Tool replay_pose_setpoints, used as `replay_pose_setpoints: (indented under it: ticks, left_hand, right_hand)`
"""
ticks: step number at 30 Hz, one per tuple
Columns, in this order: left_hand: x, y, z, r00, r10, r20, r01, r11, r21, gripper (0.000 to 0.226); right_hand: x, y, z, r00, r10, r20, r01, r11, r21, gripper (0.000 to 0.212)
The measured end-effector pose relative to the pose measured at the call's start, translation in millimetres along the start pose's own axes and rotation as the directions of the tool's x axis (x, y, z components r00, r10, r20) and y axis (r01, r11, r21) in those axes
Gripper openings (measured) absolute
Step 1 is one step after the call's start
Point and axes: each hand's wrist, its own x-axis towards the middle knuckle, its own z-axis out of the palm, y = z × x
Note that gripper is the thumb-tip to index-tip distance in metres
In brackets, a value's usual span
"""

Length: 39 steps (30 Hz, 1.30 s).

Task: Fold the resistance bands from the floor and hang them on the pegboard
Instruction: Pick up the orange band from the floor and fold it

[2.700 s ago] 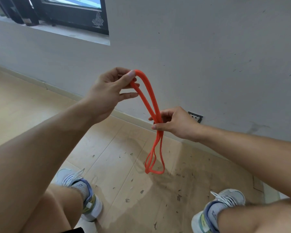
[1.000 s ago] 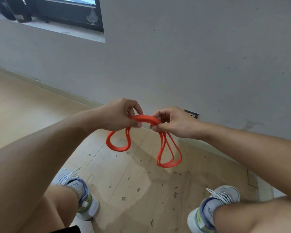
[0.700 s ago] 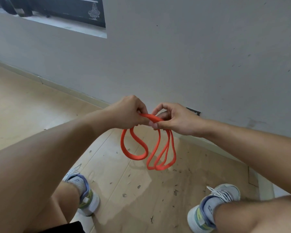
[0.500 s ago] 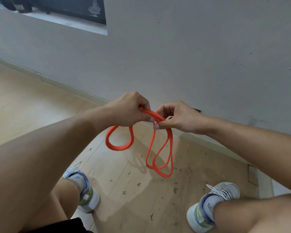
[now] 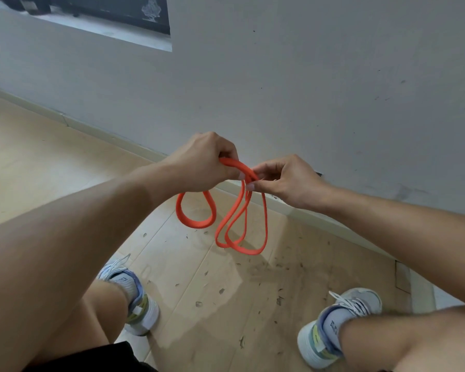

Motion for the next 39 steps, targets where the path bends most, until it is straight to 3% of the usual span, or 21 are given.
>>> replay_pose_setpoints:
  ticks: [9, 16, 26, 35, 39]
  left_hand:
    - [0, -2, -7, 0.997, -0.074, 0.022, 0.074, 0.997, 0.012, 0.021]
    - [-2, 0, -8, 0.997, -0.050, 0.051, 0.049, 0.999, 0.022, 0.019]
    - [-4, 1, -7, 0.999, -0.016, 0.044, 0.017, 0.999, -0.032, 0.021]
    - [-7, -3, -10, 0.998, -0.025, 0.060, 0.037, 0.975, -0.221, 0.019]
    - [-9, -5, -14, 0.998, -0.034, 0.044, 0.045, 0.963, -0.266, 0.023]
  right_hand:
    - [-2, -4, -1, 0.998, -0.026, -0.049, 0.027, 0.999, 0.022, 0.014]
    - [-3, -4, -2, 0.999, -0.012, 0.046, 0.012, 1.000, -0.004, 0.017]
    - [-4, 0, 2, 0.998, 0.024, 0.059, -0.026, 0.999, 0.034, 0.020]
    - [-5, -8, 9, 0.994, 0.016, 0.105, -0.042, 0.966, 0.255, 0.024]
    - [-4, -15, 8, 1.000, -0.014, 0.019, 0.008, 0.956, 0.292, 0.025]
